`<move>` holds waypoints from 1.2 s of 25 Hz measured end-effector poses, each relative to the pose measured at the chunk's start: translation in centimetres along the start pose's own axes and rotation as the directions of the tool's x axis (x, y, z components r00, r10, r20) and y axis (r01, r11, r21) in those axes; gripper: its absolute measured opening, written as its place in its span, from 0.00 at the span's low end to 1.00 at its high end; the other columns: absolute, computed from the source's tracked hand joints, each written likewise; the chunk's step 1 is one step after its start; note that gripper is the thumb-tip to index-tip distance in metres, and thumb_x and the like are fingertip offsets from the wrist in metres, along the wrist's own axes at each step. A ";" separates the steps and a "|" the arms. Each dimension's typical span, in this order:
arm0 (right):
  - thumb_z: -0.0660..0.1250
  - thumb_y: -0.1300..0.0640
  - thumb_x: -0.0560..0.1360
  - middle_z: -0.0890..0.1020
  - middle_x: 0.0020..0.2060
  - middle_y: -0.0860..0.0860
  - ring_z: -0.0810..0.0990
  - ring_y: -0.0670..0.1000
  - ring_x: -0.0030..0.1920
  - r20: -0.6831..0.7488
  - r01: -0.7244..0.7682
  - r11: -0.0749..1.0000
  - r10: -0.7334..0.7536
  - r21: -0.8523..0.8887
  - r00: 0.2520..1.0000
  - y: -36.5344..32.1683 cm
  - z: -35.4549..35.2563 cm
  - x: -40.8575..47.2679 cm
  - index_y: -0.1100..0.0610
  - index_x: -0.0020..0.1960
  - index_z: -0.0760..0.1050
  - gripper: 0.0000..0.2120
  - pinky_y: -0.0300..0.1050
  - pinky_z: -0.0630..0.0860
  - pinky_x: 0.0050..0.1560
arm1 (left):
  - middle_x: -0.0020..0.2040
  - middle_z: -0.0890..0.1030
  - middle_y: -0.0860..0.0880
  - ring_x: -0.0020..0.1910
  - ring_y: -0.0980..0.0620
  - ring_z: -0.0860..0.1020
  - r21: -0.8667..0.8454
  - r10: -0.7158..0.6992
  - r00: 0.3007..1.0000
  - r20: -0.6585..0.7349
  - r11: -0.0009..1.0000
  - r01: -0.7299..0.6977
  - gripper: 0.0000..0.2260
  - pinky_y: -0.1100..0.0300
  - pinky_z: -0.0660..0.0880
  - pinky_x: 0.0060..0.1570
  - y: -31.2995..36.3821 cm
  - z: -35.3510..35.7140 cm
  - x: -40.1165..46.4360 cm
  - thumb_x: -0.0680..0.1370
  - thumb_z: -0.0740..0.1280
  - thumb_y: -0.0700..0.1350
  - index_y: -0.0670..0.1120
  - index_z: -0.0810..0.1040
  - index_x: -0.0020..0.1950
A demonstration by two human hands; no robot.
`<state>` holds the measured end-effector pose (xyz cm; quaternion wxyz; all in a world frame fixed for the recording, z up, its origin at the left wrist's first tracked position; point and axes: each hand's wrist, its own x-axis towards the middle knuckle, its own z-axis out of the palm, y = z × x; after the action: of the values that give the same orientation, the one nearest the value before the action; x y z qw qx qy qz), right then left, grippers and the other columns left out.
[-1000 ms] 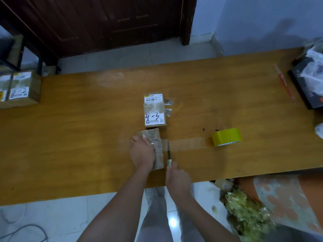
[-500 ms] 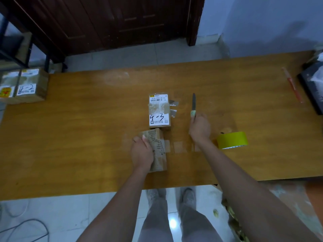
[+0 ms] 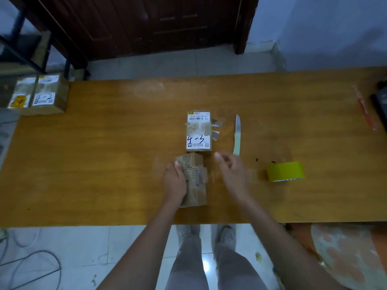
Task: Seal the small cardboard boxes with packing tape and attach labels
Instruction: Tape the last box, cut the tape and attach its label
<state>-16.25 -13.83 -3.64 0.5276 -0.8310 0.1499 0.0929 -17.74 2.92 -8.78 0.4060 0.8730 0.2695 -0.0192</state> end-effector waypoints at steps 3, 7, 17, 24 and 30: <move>0.60 0.23 0.64 0.79 0.56 0.42 0.79 0.45 0.55 0.268 -0.208 0.972 0.174 0.106 0.948 -0.7 1.9 -4.0 0.47 0.64 0.73 0.38 0.48 0.78 0.55 | 0.38 0.74 0.52 0.37 0.58 0.75 -0.122 -0.009 1.000 -0.001 0.992 0.009 0.18 0.65 0.70 0.33 0.1 -0.3 -2.2 0.84 0.49 0.55 0.46 0.71 0.45; 0.70 0.35 0.68 0.84 0.41 0.41 0.82 0.43 0.42 0.120 -0.101 0.963 0.073 0.249 0.990 -1.2 2.2 -4.6 0.46 0.48 0.81 0.17 0.39 0.78 0.42 | 0.42 0.77 0.44 0.42 0.47 0.77 -0.244 -0.031 0.999 0.043 0.969 0.040 0.19 0.50 0.76 0.42 2.0 -0.7 -3.4 0.84 0.49 0.53 0.41 0.73 0.48; 0.63 0.52 0.80 0.80 0.39 0.55 0.79 0.55 0.43 0.030 -0.113 0.869 0.112 0.481 0.993 -1.9 -0.4 -3.6 0.61 0.39 0.80 0.17 0.54 0.77 0.50 | 0.43 0.74 0.47 0.41 0.55 0.72 -0.316 0.028 0.995 0.098 0.949 0.005 0.20 0.69 0.69 0.39 6.6 -1.5 -4.0 0.85 0.49 0.49 0.38 0.74 0.48; 0.70 0.45 0.73 0.80 0.46 0.51 0.81 0.48 0.48 0.130 -0.113 0.866 0.056 0.487 0.990 -3.3 -0.9 -4.4 0.55 0.51 0.84 0.15 0.42 0.79 0.51 | 0.44 0.77 0.43 0.45 0.45 0.75 -0.296 0.015 0.998 0.059 0.955 0.003 0.20 0.55 0.69 0.44 8.0 -2.7 -4.0 0.85 0.50 0.49 0.36 0.74 0.49; 0.62 0.48 0.80 0.84 0.45 0.59 0.81 0.56 0.45 0.154 -0.316 0.806 0.276 0.501 0.949 -2.2 -1.5 -4.1 0.63 0.50 0.81 0.19 0.51 0.79 0.49 | 0.54 0.79 0.45 0.54 0.46 0.78 -0.392 -0.208 0.878 0.430 0.833 0.390 0.20 0.46 0.75 0.58 8.0 -3.8 -4.0 0.80 0.62 0.59 0.43 0.71 0.57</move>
<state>-19.33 -13.70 0.10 0.7161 -0.6201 0.2773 0.1606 -17.97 -0.35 0.38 0.6391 0.6752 0.3202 -0.1821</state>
